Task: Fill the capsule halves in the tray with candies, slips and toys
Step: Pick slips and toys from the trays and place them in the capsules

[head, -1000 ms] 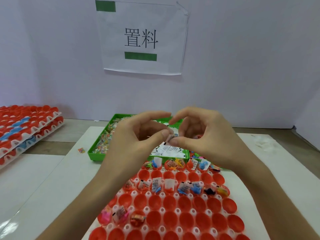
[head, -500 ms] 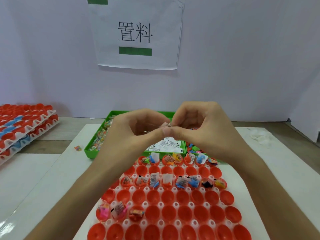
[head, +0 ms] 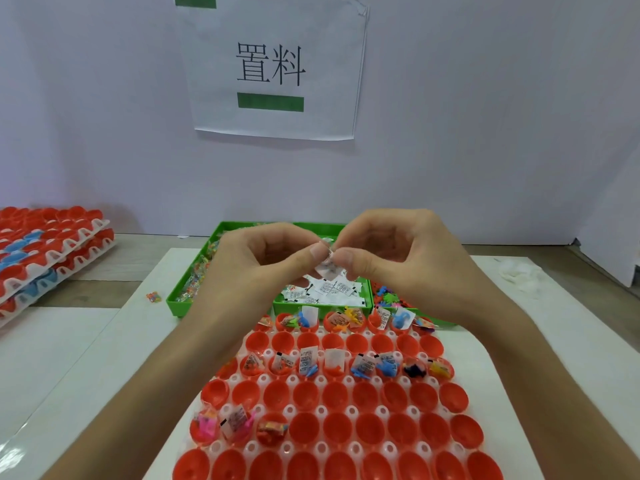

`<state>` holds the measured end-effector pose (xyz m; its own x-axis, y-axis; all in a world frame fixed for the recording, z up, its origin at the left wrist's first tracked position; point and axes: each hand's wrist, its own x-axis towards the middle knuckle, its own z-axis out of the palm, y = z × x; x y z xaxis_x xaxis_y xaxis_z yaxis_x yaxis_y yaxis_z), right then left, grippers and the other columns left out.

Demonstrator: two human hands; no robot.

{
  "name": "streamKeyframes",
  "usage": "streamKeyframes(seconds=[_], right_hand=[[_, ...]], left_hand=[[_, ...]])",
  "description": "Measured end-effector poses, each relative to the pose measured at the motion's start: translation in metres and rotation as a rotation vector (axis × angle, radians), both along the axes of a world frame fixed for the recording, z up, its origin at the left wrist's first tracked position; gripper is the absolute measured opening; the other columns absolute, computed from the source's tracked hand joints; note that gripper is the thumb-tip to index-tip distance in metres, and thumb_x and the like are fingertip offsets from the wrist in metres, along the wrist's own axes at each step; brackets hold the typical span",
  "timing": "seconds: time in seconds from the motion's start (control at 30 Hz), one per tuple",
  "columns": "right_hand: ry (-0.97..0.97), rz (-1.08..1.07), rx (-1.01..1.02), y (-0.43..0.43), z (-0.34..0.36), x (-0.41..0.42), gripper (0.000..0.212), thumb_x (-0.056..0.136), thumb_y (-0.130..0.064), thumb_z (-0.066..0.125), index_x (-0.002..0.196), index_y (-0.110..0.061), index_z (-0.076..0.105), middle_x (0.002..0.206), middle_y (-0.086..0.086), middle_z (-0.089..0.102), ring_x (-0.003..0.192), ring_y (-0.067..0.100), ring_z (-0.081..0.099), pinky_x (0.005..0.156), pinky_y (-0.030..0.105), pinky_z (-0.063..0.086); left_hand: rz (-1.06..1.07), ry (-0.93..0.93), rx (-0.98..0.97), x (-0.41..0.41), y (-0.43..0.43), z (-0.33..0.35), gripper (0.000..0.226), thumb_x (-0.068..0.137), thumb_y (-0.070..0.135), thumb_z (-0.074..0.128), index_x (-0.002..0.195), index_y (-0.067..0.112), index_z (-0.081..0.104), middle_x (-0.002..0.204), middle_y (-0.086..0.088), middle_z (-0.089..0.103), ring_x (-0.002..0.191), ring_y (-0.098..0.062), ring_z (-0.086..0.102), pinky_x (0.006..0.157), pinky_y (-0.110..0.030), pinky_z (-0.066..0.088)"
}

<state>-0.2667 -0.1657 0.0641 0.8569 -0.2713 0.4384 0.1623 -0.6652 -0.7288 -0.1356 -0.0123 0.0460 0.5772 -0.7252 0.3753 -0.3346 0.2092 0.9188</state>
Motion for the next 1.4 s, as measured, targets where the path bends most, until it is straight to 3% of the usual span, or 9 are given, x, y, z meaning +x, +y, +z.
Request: streamKeyframes(seconds=[0.13, 0.23, 0.37, 0.6, 0.8, 0.93, 1.1, 1.27, 1.4], right_hand=[[0.224, -0.3, -0.122, -0.05, -0.008, -0.008, 0.009, 0.091, -0.037, 0.069, 0.1, -0.039, 0.067, 0.098, -0.017, 0.07, 0.092, 0.004, 0.067, 0.082, 0.028, 0.052], [0.557, -0.47, -0.165, -0.101, -0.022, -0.035, 0.035, 0.086, -0.024, 0.078, 0.114, -0.036, 0.062, 0.125, -0.003, 0.062, 0.105, 0.018, 0.062, 0.085, 0.033, 0.047], [0.851, -0.51, -0.067, -0.138, -0.05, -0.064, 0.058, 0.075, -0.02, 0.087, 0.124, -0.036, 0.059, 0.129, 0.001, 0.053, 0.104, 0.017, 0.061, 0.08, 0.03, 0.047], [0.721, -0.475, 0.073, -0.15, -0.072, -0.058, 0.035, 0.078, -0.011, 0.084, 0.101, -0.034, 0.07, 0.113, -0.001, 0.059, 0.088, 0.014, 0.066, 0.064, 0.023, 0.055], [0.731, -0.508, 0.006, -0.152, -0.072, -0.058, 0.037, 0.074, -0.017, 0.088, 0.102, -0.033, 0.071, 0.113, -0.005, 0.063, 0.09, 0.013, 0.069, 0.08, 0.033, 0.055], [0.694, -0.539, -0.032, -0.152, -0.069, -0.057, 0.032, 0.076, -0.024, 0.087, 0.101, -0.033, 0.069, 0.111, -0.008, 0.063, 0.096, 0.009, 0.065, 0.078, 0.033, 0.051], [0.313, -0.647, -0.168, -0.139, -0.075, -0.03, 0.01, 0.09, -0.024, 0.073, 0.088, -0.033, 0.073, 0.087, -0.018, 0.07, 0.078, -0.003, 0.063, 0.063, 0.017, 0.042], [0.547, -0.538, -0.231, -0.12, -0.101, -0.003, 0.008, 0.087, -0.04, 0.074, 0.093, -0.035, 0.072, 0.09, -0.018, 0.065, 0.089, 0.005, 0.06, 0.089, 0.033, 0.05], [0.63, -0.551, -0.232, -0.118, -0.1, 0.001, 0.014, 0.079, -0.041, 0.082, 0.081, -0.041, 0.068, 0.086, -0.017, 0.067, 0.086, 0.006, 0.059, 0.094, 0.045, 0.05]], left_hand=[[0.243, 0.068, 0.083, 0.04, 0.005, -0.006, 0.006, 0.079, 0.031, 0.076, 0.079, 0.024, 0.077, 0.076, 0.005, 0.077, 0.066, -0.007, 0.07, 0.055, -0.015, 0.05], [0.4, 0.153, 0.228, 0.088, 0.023, -0.015, 0.005, 0.088, 0.022, 0.073, 0.083, 0.023, 0.074, 0.079, 0.002, 0.074, 0.066, -0.01, 0.064, 0.06, -0.024, 0.043], [0.465, 0.265, 0.465, 0.132, 0.046, -0.039, 0.003, 0.091, 0.021, 0.072, 0.088, 0.021, 0.073, 0.094, 0.0, 0.074, 0.078, -0.016, 0.066, 0.068, -0.028, 0.045], [0.434, 0.318, 0.571, 0.146, 0.044, -0.058, 0.015, 0.088, 0.022, 0.075, 0.101, 0.014, 0.075, 0.096, -0.005, 0.073, 0.082, -0.018, 0.066, 0.08, -0.038, 0.048], [0.41, 0.316, 0.528, 0.147, 0.039, -0.061, 0.015, 0.09, 0.02, 0.073, 0.102, 0.012, 0.073, 0.104, -0.004, 0.074, 0.092, -0.018, 0.07, 0.09, -0.041, 0.047], [0.49, 0.082, 0.465, 0.133, 0.029, -0.057, 0.007, 0.087, 0.021, 0.077, 0.089, 0.014, 0.076, 0.091, -0.008, 0.076, 0.074, -0.02, 0.068, 0.063, -0.025, 0.049], [0.317, 0.114, 0.274, 0.1, 0.012, -0.044, 0.004, 0.087, 0.017, 0.075, 0.087, 0.013, 0.076, 0.075, -0.003, 0.076, 0.067, -0.015, 0.072, 0.066, -0.025, 0.058], [0.076, 0.253, 0.245, 0.061, -0.004, -0.035, 0.01, 0.085, 0.015, 0.073, 0.088, 0.006, 0.073, 0.071, -0.003, 0.074, 0.067, -0.019, 0.074, 0.062, -0.023, 0.06], [-0.018, 0.308, 0.187, 0.038, -0.007, -0.028, 0.016, 0.071, 0.023, 0.075, 0.08, 0.01, 0.073, 0.068, -0.004, 0.071, 0.066, -0.02, 0.074, 0.061, -0.022, 0.059]])
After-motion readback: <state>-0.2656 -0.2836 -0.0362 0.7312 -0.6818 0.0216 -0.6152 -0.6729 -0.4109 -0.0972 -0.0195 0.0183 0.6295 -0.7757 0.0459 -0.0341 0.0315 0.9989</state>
